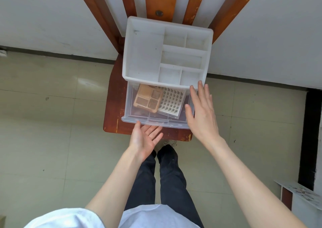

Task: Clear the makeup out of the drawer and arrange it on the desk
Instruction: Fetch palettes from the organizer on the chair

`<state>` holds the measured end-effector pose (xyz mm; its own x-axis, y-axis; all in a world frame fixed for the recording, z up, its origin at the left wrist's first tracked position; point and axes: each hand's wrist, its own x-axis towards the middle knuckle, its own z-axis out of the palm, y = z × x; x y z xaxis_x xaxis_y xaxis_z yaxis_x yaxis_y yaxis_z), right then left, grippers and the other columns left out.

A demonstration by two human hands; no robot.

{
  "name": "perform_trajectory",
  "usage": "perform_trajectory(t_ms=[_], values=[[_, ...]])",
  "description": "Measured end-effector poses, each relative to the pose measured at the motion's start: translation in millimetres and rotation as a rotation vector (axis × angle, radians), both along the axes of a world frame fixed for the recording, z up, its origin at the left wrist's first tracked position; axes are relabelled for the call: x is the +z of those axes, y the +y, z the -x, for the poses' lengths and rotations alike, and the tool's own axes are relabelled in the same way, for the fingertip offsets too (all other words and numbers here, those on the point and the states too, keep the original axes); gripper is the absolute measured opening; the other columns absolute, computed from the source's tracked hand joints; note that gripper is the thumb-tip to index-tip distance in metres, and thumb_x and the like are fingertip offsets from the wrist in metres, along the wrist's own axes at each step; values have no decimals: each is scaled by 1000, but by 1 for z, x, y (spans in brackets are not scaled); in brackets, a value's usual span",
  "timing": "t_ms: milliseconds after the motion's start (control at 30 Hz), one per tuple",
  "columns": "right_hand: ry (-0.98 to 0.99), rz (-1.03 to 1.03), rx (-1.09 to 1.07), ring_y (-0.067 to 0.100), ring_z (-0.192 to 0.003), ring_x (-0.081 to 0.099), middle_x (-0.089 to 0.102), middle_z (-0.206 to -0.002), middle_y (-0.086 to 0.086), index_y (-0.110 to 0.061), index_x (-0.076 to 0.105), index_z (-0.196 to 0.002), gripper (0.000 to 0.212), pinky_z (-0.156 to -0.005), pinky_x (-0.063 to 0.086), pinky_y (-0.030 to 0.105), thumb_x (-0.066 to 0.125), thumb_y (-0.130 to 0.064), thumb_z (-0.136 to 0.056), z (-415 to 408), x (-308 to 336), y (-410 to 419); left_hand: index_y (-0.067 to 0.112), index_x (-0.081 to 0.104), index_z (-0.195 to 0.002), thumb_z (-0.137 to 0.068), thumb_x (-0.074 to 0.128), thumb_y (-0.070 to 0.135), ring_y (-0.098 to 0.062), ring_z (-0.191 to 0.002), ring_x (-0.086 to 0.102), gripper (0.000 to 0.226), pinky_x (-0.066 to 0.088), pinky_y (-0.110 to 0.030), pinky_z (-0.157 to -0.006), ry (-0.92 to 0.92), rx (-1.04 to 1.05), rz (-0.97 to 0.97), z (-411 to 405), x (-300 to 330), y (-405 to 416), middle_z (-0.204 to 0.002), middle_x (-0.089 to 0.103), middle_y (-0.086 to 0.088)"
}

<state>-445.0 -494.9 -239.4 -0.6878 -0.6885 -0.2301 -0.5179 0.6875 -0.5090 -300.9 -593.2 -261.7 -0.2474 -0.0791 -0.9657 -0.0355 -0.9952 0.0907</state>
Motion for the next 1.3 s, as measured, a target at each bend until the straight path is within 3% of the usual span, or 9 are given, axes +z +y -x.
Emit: perform_trajectory(t_ms=[167,267,333,433,533,700,867,1033,1300], values=[[-184,110,-214,20,-123,47,52,-132,9,-3,51,-129,35,-99,22,7,41,-7,-96,-29,4,3,12,64,-99,-96,45,34,-19,-92,64,30,49,-35,-91,-301,-751,669,-2,19,-6,-95,69,-2],[-516,-8,-392,17,-123,47,50,-134,4,-8,42,-137,39,-93,27,13,36,-11,-99,-31,4,-12,14,55,-117,-94,49,22,-12,-111,48,25,29,-15,-95,-347,-920,1189,11,22,-19,-122,54,-1],[-715,-39,-541,20,-128,43,45,-141,5,-8,34,-141,41,-99,31,24,34,-14,-100,-27,-1,-25,8,39,-135,-93,51,17,-20,-132,32,45,21,-21,-105,-338,-1036,1302,24,10,-26,-142,35,-11],[-804,-55,-692,24,-137,32,34,-150,6,-9,23,-146,47,-113,23,37,33,-19,-101,-24,-13,-37,6,17,-144,-92,54,25,-31,-142,10,66,15,-42,-113,-427,-1243,1266,41,-8,-27,-152,13,-20],[-857,5,-784,18,-126,41,41,-143,4,-10,29,-143,42,-99,30,26,31,-17,-102,-23,-19,-44,7,16,-143,-89,58,30,-32,-137,17,73,19,-47,-107,-526,-1250,1198,54,-15,-30,-148,22,-18],[-896,37,-912,16,-108,48,50,-130,2,-13,39,-135,36,-85,36,27,30,-15,-101,-21,-22,-53,9,23,-141,-83,66,30,-33,-130,25,75,23,-46,-103,-553,-1188,1047,61,-19,-41,-139,33,-16],[-855,-15,-966,24,-127,40,39,-142,6,-13,30,-142,41,-102,33,35,28,-22,-102,-22,-27,-56,9,30,-137,-77,72,36,-31,-132,24,78,22,-44,-106,-517,-1158,958,58,-17,-44,-140,30,-16],[-856,-19,-975,25,-129,38,37,-143,7,-12,30,-141,41,-104,32,36,29,-22,-102,-24,-29,-54,6,27,-140,-77,74,22,-30,-120,45,80,32,-33,-105,-349,-998,958,52,-4,-42,-135,28,-14],[-893,19,-980,23,-125,44,37,-144,4,-13,32,-142,45,-101,37,33,38,-25,-100,-31,-2,-36,14,37,-137,-80,71,25,-14,-112,43,67,30,-19,-94,-335,-901,937,30,35,-40,-134,35,-9]])
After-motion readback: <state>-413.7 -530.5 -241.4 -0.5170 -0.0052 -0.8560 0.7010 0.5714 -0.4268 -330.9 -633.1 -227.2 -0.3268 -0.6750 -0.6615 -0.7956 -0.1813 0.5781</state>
